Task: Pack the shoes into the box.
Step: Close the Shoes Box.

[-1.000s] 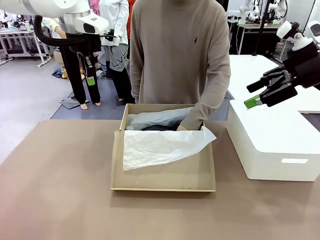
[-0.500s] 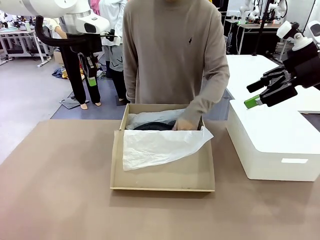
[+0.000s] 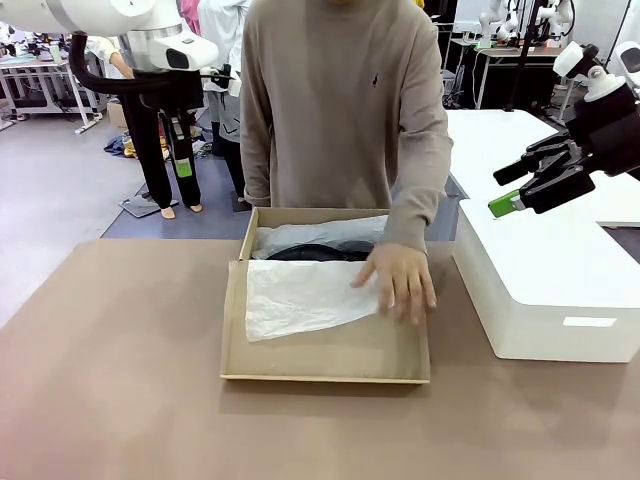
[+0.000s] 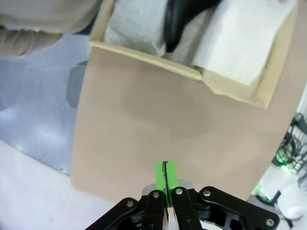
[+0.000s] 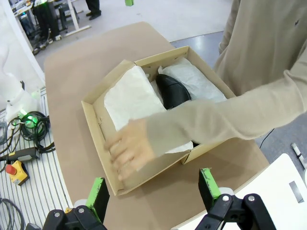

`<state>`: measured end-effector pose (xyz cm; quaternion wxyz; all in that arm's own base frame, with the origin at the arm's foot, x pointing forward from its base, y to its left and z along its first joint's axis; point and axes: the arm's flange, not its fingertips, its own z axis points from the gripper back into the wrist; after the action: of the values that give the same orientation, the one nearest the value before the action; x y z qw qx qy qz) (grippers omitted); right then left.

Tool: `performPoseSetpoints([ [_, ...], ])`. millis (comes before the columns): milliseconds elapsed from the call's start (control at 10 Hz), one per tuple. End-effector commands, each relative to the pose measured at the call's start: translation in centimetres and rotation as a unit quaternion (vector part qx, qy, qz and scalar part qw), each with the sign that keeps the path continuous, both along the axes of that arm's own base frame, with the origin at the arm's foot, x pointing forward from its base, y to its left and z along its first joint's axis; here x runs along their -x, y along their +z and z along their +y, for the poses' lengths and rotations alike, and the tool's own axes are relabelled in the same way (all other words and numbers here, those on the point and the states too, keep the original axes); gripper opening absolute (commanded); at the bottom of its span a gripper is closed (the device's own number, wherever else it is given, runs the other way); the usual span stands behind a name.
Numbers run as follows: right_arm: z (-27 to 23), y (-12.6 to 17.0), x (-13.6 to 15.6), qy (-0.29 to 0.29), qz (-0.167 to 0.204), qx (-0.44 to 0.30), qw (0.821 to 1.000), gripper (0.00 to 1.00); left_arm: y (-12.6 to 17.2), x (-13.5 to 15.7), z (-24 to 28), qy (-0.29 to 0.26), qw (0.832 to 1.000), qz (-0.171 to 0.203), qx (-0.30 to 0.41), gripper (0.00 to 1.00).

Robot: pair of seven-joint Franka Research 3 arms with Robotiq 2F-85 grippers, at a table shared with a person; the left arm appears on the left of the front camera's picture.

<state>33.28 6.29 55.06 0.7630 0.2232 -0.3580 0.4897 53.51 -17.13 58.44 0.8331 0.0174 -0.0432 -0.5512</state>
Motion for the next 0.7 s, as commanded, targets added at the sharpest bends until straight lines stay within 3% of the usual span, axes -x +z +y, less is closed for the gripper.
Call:
performPoseSetpoints([
  [0,-0.1,0.1,-0.4,0.013,-0.01,-0.015,1.0,1.0,0.6,-0.9,3.5,-0.089,0.995,0.046,0.026,0.0],
  [200,-0.1,0.1,-0.4,0.013,-0.01,-0.015,1.0,1.0,0.5,-1.4,5.7,-0.207,0.976,0.056,0.041,0.0],
  [300,-0.1,0.1,-0.4,0.013,-0.01,-0.015,1.0,1.0,0.0,-1.8,6.8,-0.237,0.968,0.061,0.047,0.0],
  [600,-0.1,0.1,-0.4,0.013,-0.01,-0.015,1.0,1.0,-1.7,-3.6,9.2,-0.262,0.954,0.064,0.129,0.0],
])
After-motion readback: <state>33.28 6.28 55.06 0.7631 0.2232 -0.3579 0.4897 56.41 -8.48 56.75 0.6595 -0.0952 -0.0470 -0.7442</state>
